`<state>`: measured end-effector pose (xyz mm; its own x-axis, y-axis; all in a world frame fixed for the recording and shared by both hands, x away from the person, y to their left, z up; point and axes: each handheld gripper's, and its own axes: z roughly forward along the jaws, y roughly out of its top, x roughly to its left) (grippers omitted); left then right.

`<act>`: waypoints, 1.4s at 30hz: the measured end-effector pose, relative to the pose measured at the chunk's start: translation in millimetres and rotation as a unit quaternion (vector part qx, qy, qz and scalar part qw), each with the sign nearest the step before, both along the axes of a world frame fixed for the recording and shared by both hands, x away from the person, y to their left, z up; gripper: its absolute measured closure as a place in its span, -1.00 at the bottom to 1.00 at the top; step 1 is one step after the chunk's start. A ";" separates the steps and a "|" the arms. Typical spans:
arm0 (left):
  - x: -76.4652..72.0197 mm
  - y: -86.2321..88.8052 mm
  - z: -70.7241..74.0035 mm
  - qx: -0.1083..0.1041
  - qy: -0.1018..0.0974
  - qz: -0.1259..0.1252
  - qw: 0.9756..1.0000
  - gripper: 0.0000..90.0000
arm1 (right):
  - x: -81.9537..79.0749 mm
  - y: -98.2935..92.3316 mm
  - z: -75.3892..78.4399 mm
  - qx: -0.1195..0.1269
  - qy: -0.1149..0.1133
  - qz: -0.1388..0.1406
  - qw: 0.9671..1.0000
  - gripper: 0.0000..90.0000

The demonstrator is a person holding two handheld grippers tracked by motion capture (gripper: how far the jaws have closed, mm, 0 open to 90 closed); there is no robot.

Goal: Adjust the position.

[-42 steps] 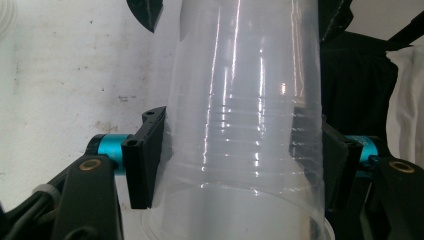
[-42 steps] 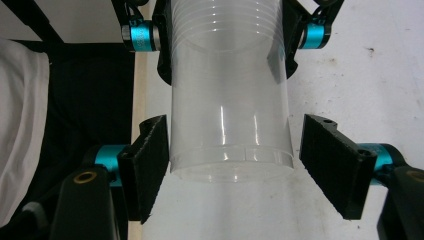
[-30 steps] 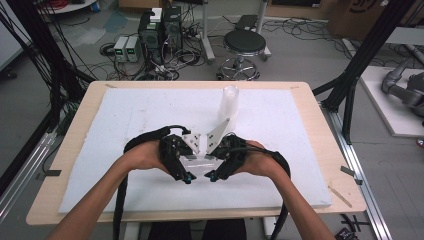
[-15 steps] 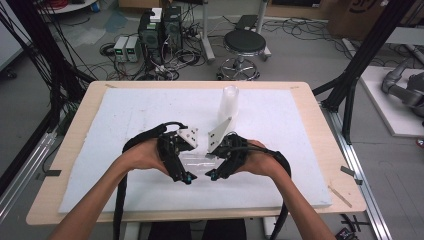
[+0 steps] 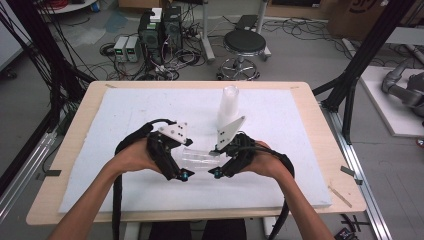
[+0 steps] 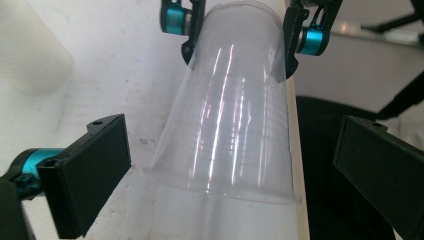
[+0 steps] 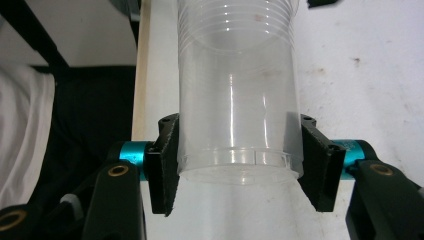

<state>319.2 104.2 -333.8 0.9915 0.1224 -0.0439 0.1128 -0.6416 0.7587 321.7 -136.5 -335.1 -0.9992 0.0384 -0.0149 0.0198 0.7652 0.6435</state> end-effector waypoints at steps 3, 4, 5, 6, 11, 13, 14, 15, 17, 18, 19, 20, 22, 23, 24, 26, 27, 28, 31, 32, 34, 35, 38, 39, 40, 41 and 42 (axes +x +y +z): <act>-2.1 15.9 -3.1 -0.055 -0.006 0.029 0.998 -0.96 | 0.5 -11.3 -1.7 0.038 0.003 -0.006 0.999 -0.06; -2.6 19.7 -4.1 -0.071 -0.008 0.032 0.997 -0.96 | 0.4 -13.7 -2.4 0.047 0.005 -0.008 0.999 -0.06; -3.3 22.1 -5.1 -0.081 -0.009 0.037 0.996 -0.96 | 0.5 -15.9 -2.8 0.054 0.005 -0.009 0.998 -0.06; -3.8 25.8 -6.5 -0.094 -0.010 0.038 0.995 -0.96 | 0.5 -17.5 -3.2 0.059 0.005 -0.010 0.998 -0.06; -8.2 34.7 -13.0 -0.128 -0.009 0.042 0.991 -0.96 | -1.5 -26.7 -6.2 0.097 0.004 -0.017 0.995 -0.06; -10.6 36.9 -16.8 -0.141 -0.011 0.040 0.989 -0.96 | -3.0 -28.8 -7.2 0.107 0.002 -0.019 0.994 -0.06; -10.6 36.9 -16.8 -0.141 -0.011 0.040 0.989 -0.96 | -3.7 -29.7 -7.5 0.114 0.002 -0.018 0.993 -0.06; -12.7 39.0 -19.5 -0.153 -0.014 0.042 0.987 -0.96 | -4.3 -31.0 -7.8 0.122 0.004 -0.019 0.992 -0.06; -14.3 40.8 -21.8 -0.165 -0.015 0.046 0.985 -0.96 | -5.2 -33.4 -8.5 0.138 0.001 -0.021 0.990 -0.06; -14.9 42.3 -23.8 -0.172 -0.015 0.050 0.984 -0.96 | -5.3 -34.3 -8.9 0.144 0.003 -0.021 0.989 -0.06; -15.3 43.5 -25.5 -0.177 -0.014 0.052 0.983 -0.96 | -6.1 -35.9 -9.5 0.152 0.003 -0.023 0.988 -0.06; -15.3 43.5 -25.5 -0.177 -0.014 0.052 0.983 -0.96 | -6.6 -37.2 -10.1 0.158 0.003 -0.024 0.987 -0.06; -16.5 46.2 -31.6 -0.198 -0.013 0.060 0.978 -0.96 | -7.2 -39.4 -11.7 0.175 0.002 -0.023 0.984 -0.06; -17.0 46.8 -33.8 -0.209 -0.013 0.063 0.976 -0.96 | -7.8 -40.3 -12.7 0.182 0.004 -0.021 0.983 -0.06; -17.3 47.4 -36.0 -0.217 -0.013 0.064 0.974 -0.96 | -8.3 -41.0 -13.5 0.186 0.005 -0.021 0.982 -0.06; -18.8 47.0 -40.7 -0.235 -0.014 0.066 0.970 -0.96 | -8.9 -41.5 -15.6 0.190 0.004 -0.021 0.982 -0.06; -20.0 46.3 -43.3 -0.241 -0.013 0.066 0.968 -0.96 | -9.1 -41.6 -16.5 0.191 0.006 -0.020 0.981 -0.06; -20.0 46.3 -43.3 -0.241 -0.013 0.066 0.968 -0.96 | -9.1 -41.6 -16.5 0.191 0.006 -0.020 0.981 -0.06; -23.1 41.7 -53.7 -0.263 -0.013 0.064 0.963 -0.96 | -10.1 -41.4 -19.4 0.204 0.008 -0.015 0.979 -0.06; -23.3 40.8 -55.4 -0.268 -0.012 0.063 0.961 -0.96 | -10.8 -41.6 -20.0 0.207 0.006 -0.013 0.978 -0.06; -24.5 38.6 -58.9 -0.274 -0.016 0.059 0.960 -0.96 | -11.4 -42.0 -21.1 0.214 0.007 -0.009 0.977 -0.06; -25.2 37.4 -59.8 -0.279 -0.013 0.057 0.959 -0.96 | -11.7 -42.3 -21.7 0.217 0.007 -0.008 0.976 -0.06; -25.4 34.5 -61.1 -0.283 -0.015 0.055 0.957 -0.96 | -12.7 -43.3 -23.6 0.228 0.009 -0.006 0.974 -0.06; -25.2 33.9 -61.1 -0.284 -0.014 0.055 0.957 -0.96 | -12.7 -43.7 -24.2 0.233 0.009 -0.006 0.972 -0.06; -25.2 33.9 -61.1 -0.284 -0.014 0.055 0.957 -0.96 | -12.7 -43.7 -24.2 0.233 0.009 -0.006 0.972 -0.06; -25.4 32.4 -61.2 -0.288 -0.013 0.054 0.956 -0.96 | -13.3 -44.3 -25.9 0.244 0.011 -0.003 0.970 -0.06; -25.2 32.0 -61.1 -0.288 -0.013 0.051 0.956 -0.96 | -13.4 -44.5 -26.4 0.246 0.011 -0.002 0.969 -0.06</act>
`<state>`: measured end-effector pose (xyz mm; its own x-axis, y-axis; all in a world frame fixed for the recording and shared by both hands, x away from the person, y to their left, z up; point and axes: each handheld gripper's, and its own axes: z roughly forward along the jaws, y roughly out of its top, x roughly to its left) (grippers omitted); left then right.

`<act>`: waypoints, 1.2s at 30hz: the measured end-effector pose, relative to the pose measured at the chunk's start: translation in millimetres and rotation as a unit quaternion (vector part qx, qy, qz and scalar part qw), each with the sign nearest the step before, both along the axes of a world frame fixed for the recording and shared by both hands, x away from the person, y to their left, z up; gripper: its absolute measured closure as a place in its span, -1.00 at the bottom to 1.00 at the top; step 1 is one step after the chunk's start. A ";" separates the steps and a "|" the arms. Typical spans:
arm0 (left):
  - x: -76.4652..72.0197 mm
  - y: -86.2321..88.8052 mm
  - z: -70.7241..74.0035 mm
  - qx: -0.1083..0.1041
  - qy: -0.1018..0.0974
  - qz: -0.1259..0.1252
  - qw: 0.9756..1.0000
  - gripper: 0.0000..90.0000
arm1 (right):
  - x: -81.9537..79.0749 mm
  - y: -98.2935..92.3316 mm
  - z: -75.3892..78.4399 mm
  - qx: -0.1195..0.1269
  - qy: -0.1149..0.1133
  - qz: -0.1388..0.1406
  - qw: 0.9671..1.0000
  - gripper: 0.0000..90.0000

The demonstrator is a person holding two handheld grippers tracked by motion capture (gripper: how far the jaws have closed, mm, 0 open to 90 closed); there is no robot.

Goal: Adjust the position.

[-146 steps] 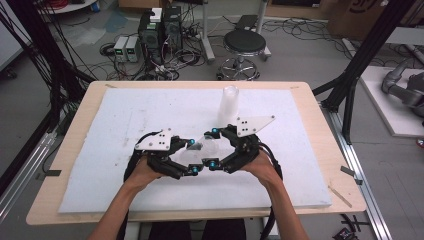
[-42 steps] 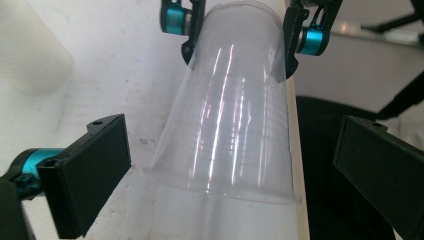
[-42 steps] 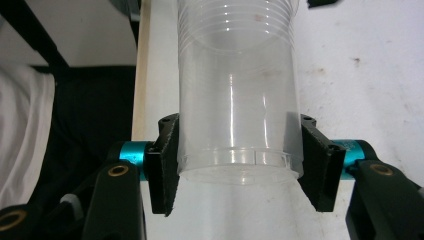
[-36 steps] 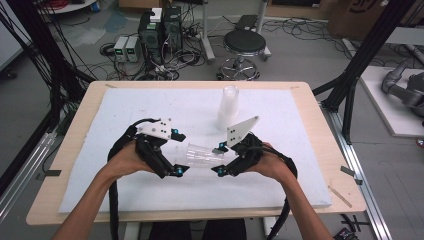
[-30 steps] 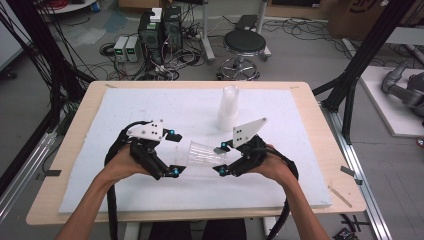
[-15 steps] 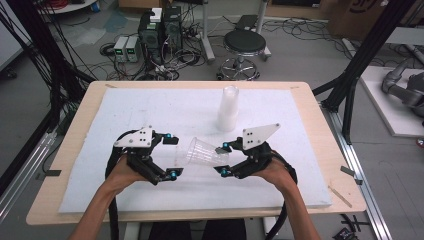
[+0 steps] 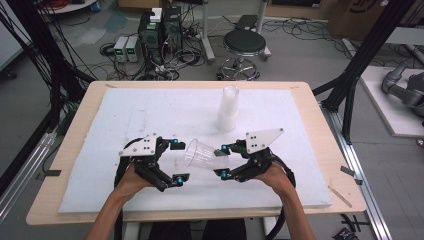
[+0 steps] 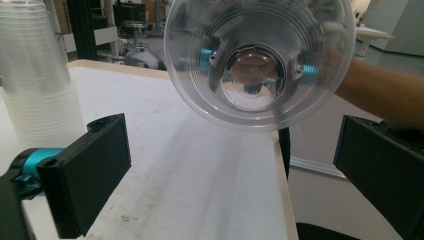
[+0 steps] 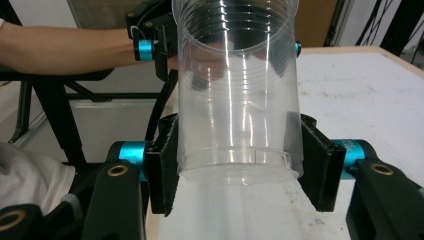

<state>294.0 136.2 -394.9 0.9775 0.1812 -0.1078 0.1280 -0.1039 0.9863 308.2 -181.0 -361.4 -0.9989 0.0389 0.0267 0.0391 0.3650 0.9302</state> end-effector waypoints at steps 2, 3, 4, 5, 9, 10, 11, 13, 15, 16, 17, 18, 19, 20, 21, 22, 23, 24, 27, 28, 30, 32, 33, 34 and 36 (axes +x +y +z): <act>-0.2 -1.6 -0.1 -0.002 -0.001 0.000 1.000 -0.96 | -0.3 0.0 -1.7 0.005 0.000 0.003 1.000 -0.06; -0.3 -2.4 0.1 -0.004 0.000 0.000 1.000 -0.96 | -0.3 0.3 -2.3 0.006 0.000 0.002 1.000 -0.06; -0.3 -2.4 0.1 -0.004 0.000 0.000 1.000 -0.96 | -0.3 0.5 -2.9 0.005 0.002 0.003 1.000 -0.06; -0.1 -4.1 0.5 -0.008 0.000 -0.002 1.000 -0.96 | -0.1 0.8 -3.3 0.005 0.001 0.003 1.000 -0.06; 1.3 -10.1 2.6 -0.012 -0.003 -0.006 1.000 -0.96 | 0.2 1.2 -3.8 0.007 0.001 0.005 1.000 -0.06; 1.6 -11.4 3.1 -0.012 -0.003 -0.008 1.000 -0.96 | 0.2 1.4 -3.9 0.007 0.002 0.005 1.000 -0.06; 2.2 -13.7 3.8 -0.014 -0.005 -0.010 1.000 -0.96 | 0.3 1.4 -3.9 0.008 0.001 0.005 1.000 -0.06; 2.9 -17.3 4.9 -0.015 -0.007 -0.014 1.000 -0.96 | -0.1 1.3 -3.9 0.006 0.003 0.005 1.000 -0.06; 3.4 -20.9 5.8 -0.016 -0.008 -0.017 1.000 -0.96 | 0.0 1.4 -3.8 0.008 0.002 0.007 1.000 -0.06; 3.8 -22.5 6.0 -0.016 -0.007 -0.018 1.000 -0.96 | -0.2 1.4 -3.7 0.009 0.002 0.008 1.000 -0.06; 4.0 -23.9 6.5 -0.015 -0.009 -0.020 1.000 -0.96 | 0.0 1.6 -3.8 0.010 0.001 0.009 1.000 -0.06; 4.2 -25.2 7.0 -0.016 -0.009 -0.021 1.000 -0.96 | 0.1 1.7 -3.9 0.011 0.001 0.011 1.000 -0.06; 4.2 -25.2 7.0 -0.016 -0.009 -0.021 1.000 -0.96 | 0.4 1.9 -4.0 0.012 0.000 0.011 1.000 -0.06; 4.4 -26.3 7.5 -0.016 -0.010 -0.024 1.000 -0.96 | 0.5 2.2 -4.2 0.012 -0.001 0.011 1.000 -0.06; 4.3 -28.8 9.1 -0.020 -0.011 -0.024 0.999 -0.96 | 0.6 2.3 -4.3 0.011 -0.001 0.010 1.000 -0.06; 5.0 -29.5 9.8 -0.023 -0.012 -0.026 0.999 -0.96 | 0.6 2.6 -4.5 0.012 0.001 0.012 1.000 -0.06; 5.3 -30.3 10.6 -0.026 -0.010 -0.028 0.999 -0.96 | 0.7 3.1 -4.7 0.011 0.001 0.013 1.000 -0.06; 5.9 -31.2 11.6 -0.026 -0.011 -0.029 0.999 -0.96 | 0.7 3.4 -4.8 0.011 0.001 0.012 1.000 -0.06; 6.3 -32.5 13.0 -0.030 -0.011 -0.032 0.999 -0.91 | 0.8 5.1 -5.4 0.012 0.002 0.015 1.000 -0.06; 6.4 -32.5 13.6 -0.031 -0.015 -0.033 0.999 -0.91 | 0.8 5.1 -5.4 0.012 0.002 0.015 1.000 -0.06; 6.6 -32.3 13.9 -0.041 -0.019 -0.041 0.998 -0.72 | 1.4 6.5 -6.0 0.010 0.001 0.018 1.000 -0.06; 6.9 -32.7 13.8 -0.039 -0.018 -0.040 0.998 -0.71 | 1.6 7.4 -6.5 0.010 0.002 0.017 1.000 -0.06; 7.2 -32.5 13.7 -0.038 -0.016 -0.041 0.998 -0.71 | 2.0 7.9 -6.8 0.011 0.001 0.020 1.000 -0.06; 7.4 -32.3 13.6 -0.038 -0.016 -0.043 0.998 -0.69 | 1.7 8.1 -6.7 0.008 0.002 0.020 1.000 -0.06; 7.4 -32.3 13.6 -0.039 -0.016 -0.044 0.998 -0.63 | 1.6 8.5 -7.0 0.009 0.003 0.022 1.000 -0.06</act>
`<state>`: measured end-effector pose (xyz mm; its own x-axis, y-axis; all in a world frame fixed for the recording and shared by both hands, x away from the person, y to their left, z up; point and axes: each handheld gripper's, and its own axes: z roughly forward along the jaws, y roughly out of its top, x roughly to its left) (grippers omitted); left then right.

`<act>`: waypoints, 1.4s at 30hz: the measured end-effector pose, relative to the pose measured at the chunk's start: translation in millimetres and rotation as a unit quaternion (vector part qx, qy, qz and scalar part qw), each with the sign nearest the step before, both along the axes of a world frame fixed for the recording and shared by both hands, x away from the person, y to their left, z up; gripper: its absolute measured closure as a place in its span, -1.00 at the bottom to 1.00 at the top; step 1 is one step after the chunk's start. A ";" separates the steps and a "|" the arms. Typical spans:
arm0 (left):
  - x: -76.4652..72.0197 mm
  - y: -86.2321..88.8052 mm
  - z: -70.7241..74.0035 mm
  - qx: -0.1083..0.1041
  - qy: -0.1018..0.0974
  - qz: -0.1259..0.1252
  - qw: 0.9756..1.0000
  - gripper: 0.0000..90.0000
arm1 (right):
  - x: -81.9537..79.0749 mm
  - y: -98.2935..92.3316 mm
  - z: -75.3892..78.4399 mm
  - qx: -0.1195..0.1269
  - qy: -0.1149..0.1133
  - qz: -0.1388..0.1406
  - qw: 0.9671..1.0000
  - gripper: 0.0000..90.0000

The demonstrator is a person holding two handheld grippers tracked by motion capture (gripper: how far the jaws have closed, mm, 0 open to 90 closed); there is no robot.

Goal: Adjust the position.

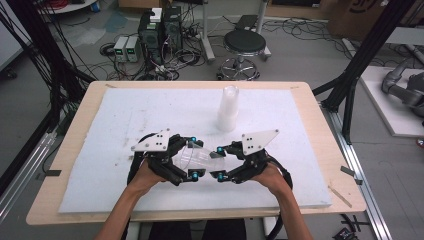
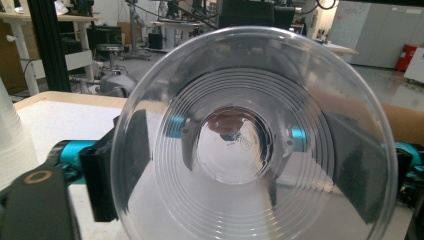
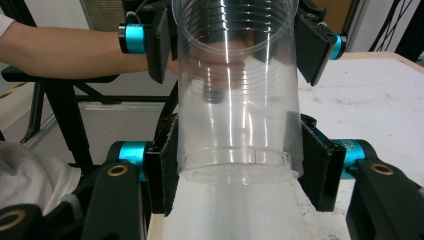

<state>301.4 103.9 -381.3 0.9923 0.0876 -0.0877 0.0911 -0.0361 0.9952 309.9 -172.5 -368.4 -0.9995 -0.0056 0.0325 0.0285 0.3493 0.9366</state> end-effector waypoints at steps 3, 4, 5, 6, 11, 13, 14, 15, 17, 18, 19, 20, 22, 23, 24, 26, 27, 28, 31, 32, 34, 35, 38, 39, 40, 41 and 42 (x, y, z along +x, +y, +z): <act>0.0 0.9 0.1 -0.004 -0.002 -0.008 1.000 -0.50 | -0.1 0.9 -0.5 -0.001 0.000 0.003 1.000 -0.06; 0.0 0.9 0.1 -0.004 -0.002 -0.008 1.000 -0.46 | 0.0 1.1 -0.6 -0.003 0.000 0.005 1.000 -0.06; 0.0 1.1 -0.1 -0.001 -0.006 -0.010 1.000 -0.44 | 0.1 1.4 -0.9 -0.003 0.000 0.007 1.000 -0.06; -0.1 1.7 -0.2 0.000 -0.005 -0.012 1.000 -0.42 | 0.2 1.6 -1.1 -0.003 -0.001 0.007 1.000 -0.06; -0.9 3.5 -0.7 -0.003 -0.006 -0.011 1.000 -0.33 | 0.1 2.1 -1.3 -0.003 0.000 0.007 1.000 -0.06; -1.3 3.7 -0.6 -0.003 -0.006 -0.011 1.000 -0.31 | 0.5 2.5 -1.5 -0.003 -0.002 0.006 1.000 -0.06; -1.3 3.8 -0.6 -0.003 -0.006 -0.011 1.000 -0.31 | 0.2 2.7 -1.6 -0.004 0.001 0.008 1.000 -0.06; -1.2 3.9 -0.5 -0.002 -0.006 -0.011 1.000 -0.30 | 0.2 2.9 -1.8 -0.004 0.001 0.008 1.000 -0.06; -1.0 3.9 -0.7 -0.001 -0.006 -0.011 1.000 -0.29 | 0.2 3.0 -1.9 -0.006 0.002 0.007 1.000 -0.07; -1.0 3.9 -0.7 -0.001 -0.006 -0.011 1.000 -0.29 | 0.2 3.0 -1.9 -0.006 0.002 0.007 1.000 -0.07; -1.2 3.9 -0.7 0.000 -0.006 -0.010 1.000 -0.29 | 0.2 3.5 -2.5 -0.010 0.008 0.007 1.000 -0.16; -1.2 3.9 -0.7 0.000 -0.006 -0.010 1.000 -0.28 | 0.1 4.6 -2.9 -0.013 0.009 0.006 1.000 -0.37; -1.2 4.9 -0.4 -0.002 -0.005 -0.008 1.000 -0.28 | -1.2 5.4 -3.7 -0.017 0.007 -0.005 1.000 -0.57; -1.2 5.2 -0.4 -0.001 -0.005 -0.007 1.000 -0.28 | -1.3 5.5 -3.7 -0.017 0.009 -0.003 1.000 -0.59; -1.5 5.8 -0.3 -0.001 -0.004 -0.007 1.000 -0.28 | -1.0 5.6 -3.7 -0.016 0.010 -0.003 1.000 -0.63; -1.3 6.4 -0.1 0.000 -0.006 -0.007 1.000 -0.28 | -1.0 5.6 -3.8 -0.016 0.013 -0.011 1.000 -0.66; -1.6 7.3 0.2 0.001 -0.007 -0.006 1.000 -0.28 | -0.7 5.5 -4.0 -0.017 0.011 -0.011 1.000 -0.66; -1.6 7.3 0.2 0.001 -0.007 -0.006 1.000 -0.28 | -0.7 5.5 -4.0 -0.017 0.011 -0.011 1.000 -0.66; -1.7 9.3 1.1 0.011 -0.011 -0.001 1.000 -0.28 | -3.4 5.6 -4.4 -0.025 0.008 -0.022 0.999 -0.67; -1.5 10.1 2.1 0.021 -0.015 0.004 1.000 -0.28 | -4.5 4.8 -4.8 -0.027 0.007 -0.028 0.999 -0.67; 0.4 10.9 5.2 0.051 -0.022 0.017 0.998 -0.28 | -5.3 2.9 -5.2 -0.030 0.004 -0.037 0.999 -0.67; 3.8 12.1 8.7 0.067 -0.021 0.020 0.997 -0.28 | -6.8 -2.7 -7.0 -0.035 0.001 -0.061 0.998 -0.67; 11.1 13.5 15.7 0.099 -0.025 0.025 0.994 -0.28 | -7.7 -13.3 -11.1 -0.038 0.001 -0.103 0.994 -0.67; 13.5 13.6 17.8 0.111 -0.026 0.027 0.993 -0.28 | -8.1 -16.8 -12.7 -0.040 0.000 -0.118 0.992 -0.67; 15.9 13.6 19.5 0.122 -0.026 0.028 0.992 -0.28 | -8.5 -20.1 -14.2 -0.040 0.000 -0.132 0.990 -0.67; 18.7 13.8 21.2 0.135 -0.028 0.028 0.990 -0.28 | -8.8 -23.2 -15.8 -0.041 0.001 -0.146 0.988 -0.67; 18.7 13.8 21.2 0.135 -0.028 0.028 0.990 -0.28 | -8.8 -23.2 -15.8 -0.041 0.001 -0.146 0.988 -0.67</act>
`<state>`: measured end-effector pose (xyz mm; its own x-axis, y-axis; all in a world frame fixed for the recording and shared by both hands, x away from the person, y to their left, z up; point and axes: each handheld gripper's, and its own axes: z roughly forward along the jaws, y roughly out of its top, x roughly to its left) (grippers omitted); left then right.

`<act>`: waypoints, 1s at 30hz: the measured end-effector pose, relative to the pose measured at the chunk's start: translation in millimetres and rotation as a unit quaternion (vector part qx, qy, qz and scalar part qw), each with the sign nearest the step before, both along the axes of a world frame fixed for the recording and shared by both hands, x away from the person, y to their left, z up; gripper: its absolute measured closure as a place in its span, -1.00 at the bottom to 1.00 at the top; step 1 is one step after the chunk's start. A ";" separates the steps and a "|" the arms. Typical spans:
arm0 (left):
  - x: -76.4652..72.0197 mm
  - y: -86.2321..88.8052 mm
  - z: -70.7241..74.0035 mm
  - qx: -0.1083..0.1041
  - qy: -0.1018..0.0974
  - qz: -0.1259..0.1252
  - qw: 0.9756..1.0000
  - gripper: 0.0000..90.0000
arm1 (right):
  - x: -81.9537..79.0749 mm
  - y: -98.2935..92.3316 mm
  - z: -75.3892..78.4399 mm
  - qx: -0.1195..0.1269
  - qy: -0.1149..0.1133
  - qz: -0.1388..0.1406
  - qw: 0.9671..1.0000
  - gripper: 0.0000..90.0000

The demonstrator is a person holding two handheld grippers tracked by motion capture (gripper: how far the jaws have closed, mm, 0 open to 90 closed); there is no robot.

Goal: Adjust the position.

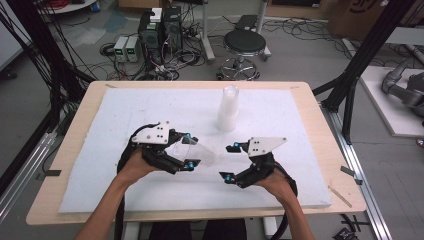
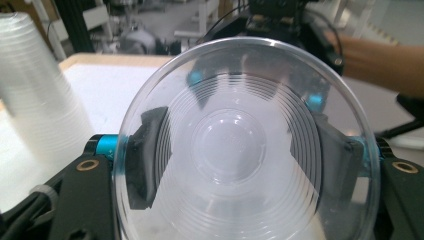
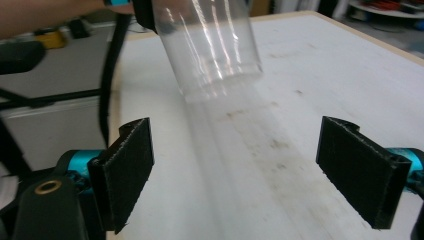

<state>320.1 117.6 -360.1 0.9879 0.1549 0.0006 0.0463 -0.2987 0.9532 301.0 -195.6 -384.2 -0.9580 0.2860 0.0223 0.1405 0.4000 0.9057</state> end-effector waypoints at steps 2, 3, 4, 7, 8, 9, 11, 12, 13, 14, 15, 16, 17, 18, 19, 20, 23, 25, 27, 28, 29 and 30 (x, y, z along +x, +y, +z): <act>4.9 -0.3 2.8 0.023 0.003 0.002 1.000 -0.28 | -1.3 -5.1 -2.7 -0.004 -0.001 -0.025 1.000 -0.67; 10.5 -0.4 5.4 0.047 0.005 0.003 0.999 -0.28 | -2.7 -9.4 -5.6 -0.007 -0.004 -0.047 0.999 -0.66; 13.3 -0.8 6.3 0.058 0.007 0.004 0.998 -0.28 | -3.3 -11.2 -7.3 -0.011 -0.005 -0.059 0.998 -0.66; 21.3 -2.1 8.4 0.093 0.009 0.006 0.996 -0.29 | -3.9 -17.2 -13.7 -0.017 -0.001 -0.097 0.995 -0.66; 23.8 -2.9 8.5 0.103 0.009 0.007 0.995 -0.29 | -3.9 -19.4 -16.2 -0.015 0.003 -0.105 0.994 -0.66; 26.4 -3.8 8.5 0.115 0.009 0.007 0.993 -0.29 | -4.4 -21.5 -18.9 -0.014 0.007 -0.116 0.993 -0.66; 31.1 -5.5 8.2 0.134 0.009 0.004 0.991 -0.29 | -5.4 -26.0 -24.3 -0.016 0.004 -0.142 0.990 -0.66; 34.0 -7.2 8.0 0.148 0.009 0.004 0.989 -0.29 | -5.7 -27.7 -26.5 -0.016 0.004 -0.150 0.988 -0.66; 36.2 -8.7 8.0 0.159 0.008 0.003 0.987 -0.29 | -6.5 -30.6 -30.2 -0.015 0.004 -0.165 0.986 -0.66; 38.3 -10.3 7.8 0.166 0.008 0.001 0.986 -0.29 | -7.3 -33.0 -33.2 -0.013 0.004 -0.176 0.984 -0.66; 40.5 -11.6 8.0 0.173 0.009 -0.001 0.985 -0.29 | -7.2 -35.7 -35.9 -0.012 -0.001 -0.187 0.982 -0.66; 42.7 -12.8 8.1 0.179 0.011 -0.002 0.984 -0.29 | -7.7 -38.1 -38.4 -0.009 0.002 -0.196 0.981 -0.66; 42.7 -12.8 8.1 0.179 0.011 -0.002 0.984 -0.29 | -7.0 -40.7 -40.7 -0.010 -0.001 -0.204 0.979 -0.66; 44.4 -13.7 8.2 0.185 0.009 -0.004 0.983 -0.29 | -7.0 -42.3 -42.1 -0.010 0.002 -0.210 0.978 -0.66; 49.1 -16.7 8.7 0.205 0.011 -0.005 0.979 -0.29 | -7.7 -44.6 -44.5 -0.010 0.004 -0.219 0.976 -0.66; 51.2 -18.0 8.9 0.214 0.009 -0.007 0.977 -0.29 | -7.3 -46.3 -46.7 -0.009 0.000 -0.225 0.974 -0.66; 56.2 -22.4 10.5 0.243 0.007 -0.007 0.970 -0.29 | -6.0 -49.5 -52.0 -0.010 0.001 -0.234 0.972 -0.66; 58.4 -25.0 11.9 0.258 0.005 -0.011 0.966 -0.29 | -5.9 -50.7 -54.0 -0.009 0.004 -0.236 0.972 -0.66; 60.1 -26.7 12.0 0.277 -0.001 -0.013 0.961 -0.29 | -5.1 -51.8 -55.9 -0.010 0.005 -0.235 0.972 -0.66; 61.8 -26.9 12.6 0.287 -0.003 -0.013 0.958 -0.29 | -5.6 -52.1 -56.7 -0.014 0.006 -0.237 0.971 -0.66; 62.8 -27.0 13.1 0.290 0.000 -0.010 0.957 -0.29 | -5.5 -52.7 -57.9 -0.014 0.004 -0.239 0.971 -0.66; 62.8 -27.0 13.1 0.290 0.000 -0.010 0.957 -0.29 | -5.2 -53.6 -59.4 -0.012 0.004 -0.241 0.971 -0.66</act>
<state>382.9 90.6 -347.0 0.9907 0.1091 0.0811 0.0346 -0.7789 0.6262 295.8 -249.3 -443.6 -0.7132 0.7007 0.0173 0.3230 0.3067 0.8953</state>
